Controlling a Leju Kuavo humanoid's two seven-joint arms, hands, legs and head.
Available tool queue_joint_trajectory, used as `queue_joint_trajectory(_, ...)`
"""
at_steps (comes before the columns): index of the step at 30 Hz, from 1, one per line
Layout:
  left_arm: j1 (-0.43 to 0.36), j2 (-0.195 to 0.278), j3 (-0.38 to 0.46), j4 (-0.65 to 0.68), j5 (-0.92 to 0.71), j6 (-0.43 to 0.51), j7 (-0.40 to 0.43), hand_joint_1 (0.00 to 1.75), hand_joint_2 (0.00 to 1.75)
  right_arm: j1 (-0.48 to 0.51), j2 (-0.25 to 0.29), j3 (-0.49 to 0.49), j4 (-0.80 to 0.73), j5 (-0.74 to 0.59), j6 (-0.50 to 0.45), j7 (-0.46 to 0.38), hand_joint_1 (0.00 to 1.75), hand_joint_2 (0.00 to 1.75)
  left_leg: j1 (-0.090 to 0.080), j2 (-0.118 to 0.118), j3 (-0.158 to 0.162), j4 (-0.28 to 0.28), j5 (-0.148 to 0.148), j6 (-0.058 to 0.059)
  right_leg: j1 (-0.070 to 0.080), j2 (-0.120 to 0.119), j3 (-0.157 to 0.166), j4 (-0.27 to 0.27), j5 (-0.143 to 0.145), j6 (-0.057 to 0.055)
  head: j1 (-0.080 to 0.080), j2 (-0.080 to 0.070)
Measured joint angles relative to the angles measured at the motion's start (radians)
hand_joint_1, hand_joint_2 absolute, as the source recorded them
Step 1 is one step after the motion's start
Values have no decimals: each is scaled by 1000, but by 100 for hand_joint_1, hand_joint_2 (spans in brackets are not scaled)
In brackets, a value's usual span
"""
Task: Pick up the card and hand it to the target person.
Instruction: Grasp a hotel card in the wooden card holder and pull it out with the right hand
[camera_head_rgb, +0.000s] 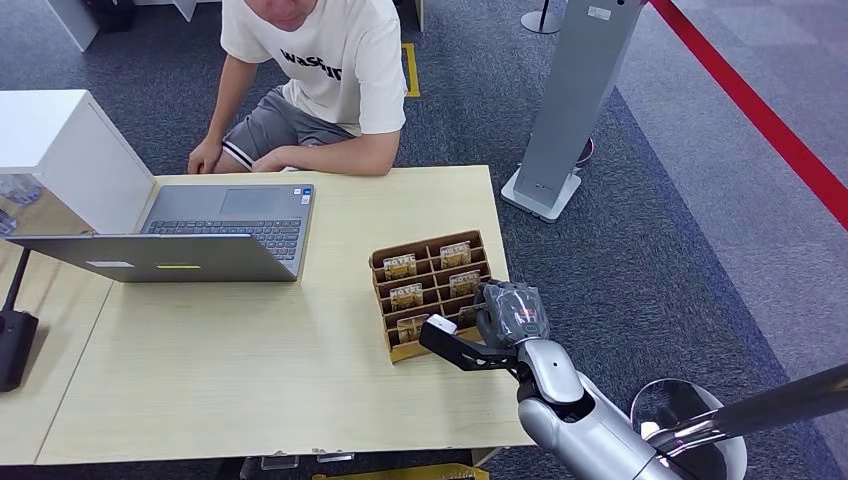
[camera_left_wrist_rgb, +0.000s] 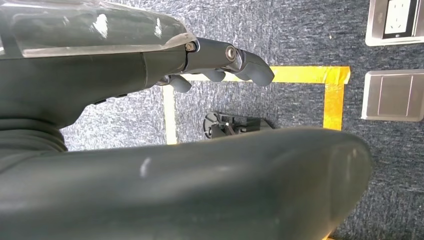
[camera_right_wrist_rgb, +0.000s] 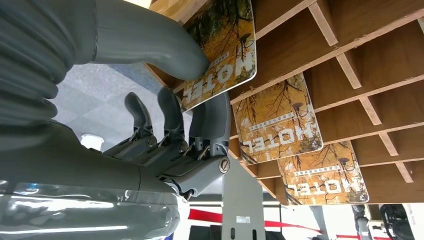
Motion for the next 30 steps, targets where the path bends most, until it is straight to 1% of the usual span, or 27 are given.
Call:
queue_joint_trajectory(3,0,0,0,0,4,1,0,0,0,0,0,0,0,2,-2,1,143,175,0,0,0,0,0,0,0,0,0,0,0,0,0,0)
queue_joint_trajectory(8,0,0,-2,0,6,1,0,0,0,0,0,0,0,6,-4,3,154,175,0,0,0,0,0,0,0,0,0,0,0,0,0,0)
queue_joint_trajectory(12,0,0,-9,0,7,-1,0,0,175,0,0,0,0,7,-4,3,166,175,0,0,0,0,0,0,0,0,0,0,0,0,0,0)
queue_joint_trajectory(15,0,2,-17,0,6,-17,-9,0,175,0,0,0,0,7,-4,3,169,175,0,0,0,0,0,0,0,0,0,0,0,0,0,0)
queue_joint_trajectory(21,-1,8,-28,0,0,-38,-30,0,175,0,0,0,0,3,-5,2,169,175,0,0,0,0,0,0,0,0,0,0,0,0,0,0)
queue_joint_trajectory(24,-1,9,-32,0,10,-38,-44,0,175,0,0,0,0,1,-7,2,169,175,0,0,0,0,0,0,0,0,0,0,0,0,0,0)
queue_joint_trajectory(30,-1,11,-42,0,22,-22,-38,0,175,1,-4,-4,-19,8,-16,15,169,175,0,0,0,0,0,0,0,0,0,0,0,0,0,0)
